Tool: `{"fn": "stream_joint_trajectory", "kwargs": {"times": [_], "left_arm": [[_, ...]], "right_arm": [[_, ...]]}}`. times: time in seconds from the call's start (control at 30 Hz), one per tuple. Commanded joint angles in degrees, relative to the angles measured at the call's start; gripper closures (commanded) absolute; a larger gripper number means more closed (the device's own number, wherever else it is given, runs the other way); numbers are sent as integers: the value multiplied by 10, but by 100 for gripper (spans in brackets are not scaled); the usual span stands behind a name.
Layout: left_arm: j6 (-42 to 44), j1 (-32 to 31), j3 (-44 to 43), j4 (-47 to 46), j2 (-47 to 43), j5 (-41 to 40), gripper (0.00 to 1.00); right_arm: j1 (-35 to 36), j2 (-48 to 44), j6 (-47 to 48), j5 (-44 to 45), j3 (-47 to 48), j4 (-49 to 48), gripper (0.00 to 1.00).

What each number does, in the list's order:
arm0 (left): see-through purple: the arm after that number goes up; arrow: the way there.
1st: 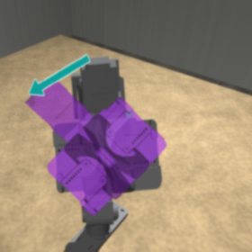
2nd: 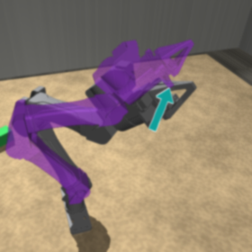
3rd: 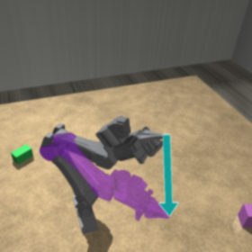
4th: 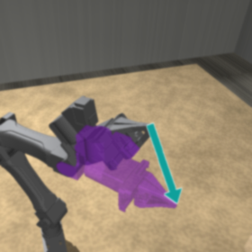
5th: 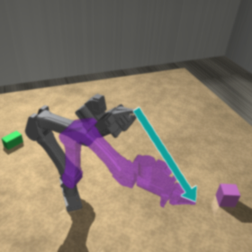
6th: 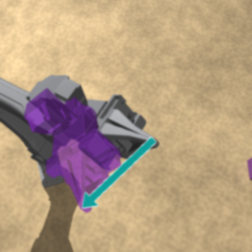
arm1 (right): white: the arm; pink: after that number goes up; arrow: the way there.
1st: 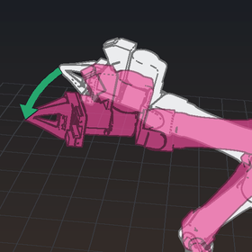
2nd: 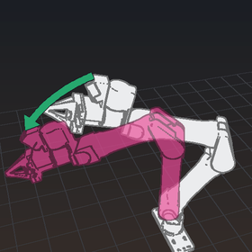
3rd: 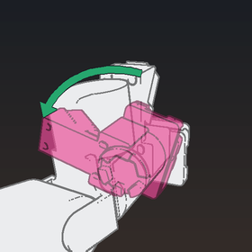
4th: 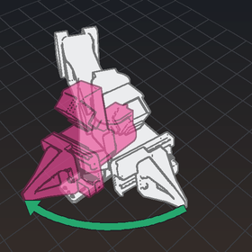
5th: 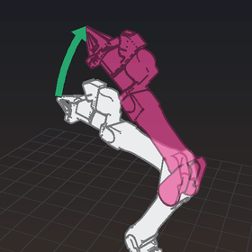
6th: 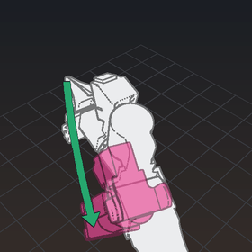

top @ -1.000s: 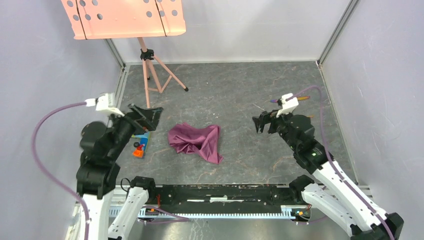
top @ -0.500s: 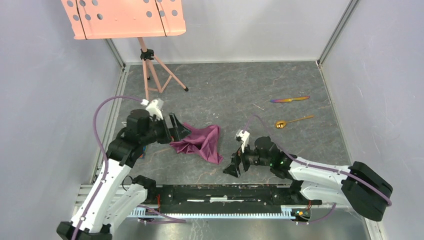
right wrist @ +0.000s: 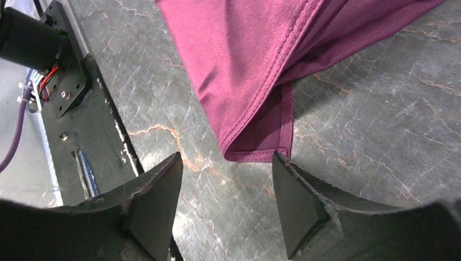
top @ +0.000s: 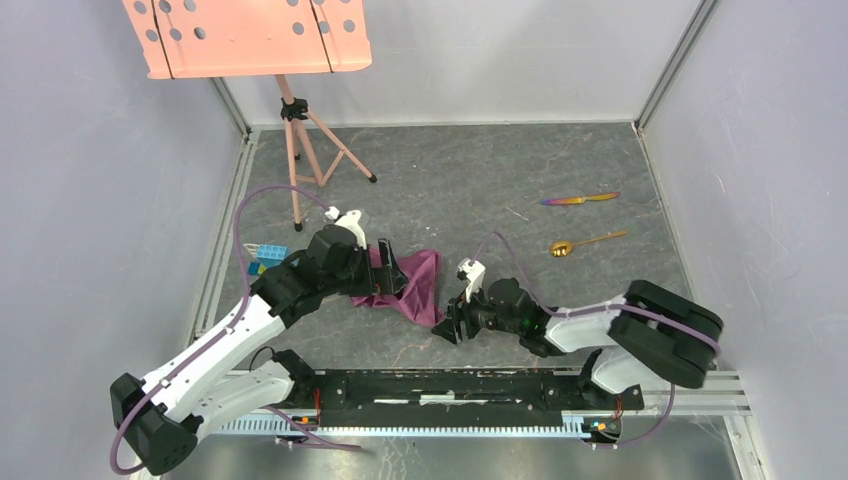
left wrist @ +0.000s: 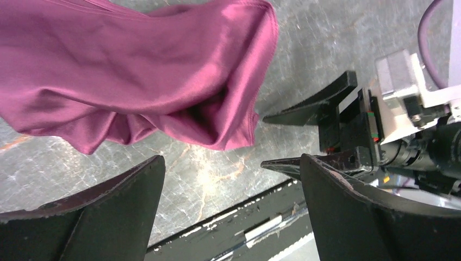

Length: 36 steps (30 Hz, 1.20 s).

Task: Fold the napkin into a case and place the utensils inside
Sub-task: Pick up the crumpled napkin from the center of the board.

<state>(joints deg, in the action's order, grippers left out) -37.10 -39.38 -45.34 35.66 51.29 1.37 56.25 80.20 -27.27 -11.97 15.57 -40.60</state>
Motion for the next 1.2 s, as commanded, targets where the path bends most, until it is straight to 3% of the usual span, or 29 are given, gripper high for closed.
{"fn": "stream_joint_trajectory", "kwargs": {"times": [0.0,0.13,0.23,0.27,0.43,0.57,0.77,0.97,1.17], "left_arm": [[-52,-4,13,-5,-29,-73,0],[-85,-4,39,11,-62,-110,0],[-104,-3,42,33,-70,-141,0],[-108,-4,39,42,-70,-152,0],[-90,-4,44,6,-116,-138,0],[-56,-4,62,-121,-144,-22,0],[-36,-11,45,-182,-114,58,0],[-9,-67,57,-254,-94,104,0],[49,-176,19,-289,-22,-5,0]], "right_arm": [[9,65,-43,0,32,-115,38],[11,97,-78,-52,38,-172,63],[-14,59,-98,-85,25,-176,95],[-29,34,-119,-99,10,-181,100],[-118,-92,-269,-194,-36,-215,100],[-127,-188,-373,-135,-4,-169,100],[-128,-291,-313,59,161,77,100],[-128,-311,-317,149,201,87,100],[-128,-294,-298,177,269,97,100]]}}
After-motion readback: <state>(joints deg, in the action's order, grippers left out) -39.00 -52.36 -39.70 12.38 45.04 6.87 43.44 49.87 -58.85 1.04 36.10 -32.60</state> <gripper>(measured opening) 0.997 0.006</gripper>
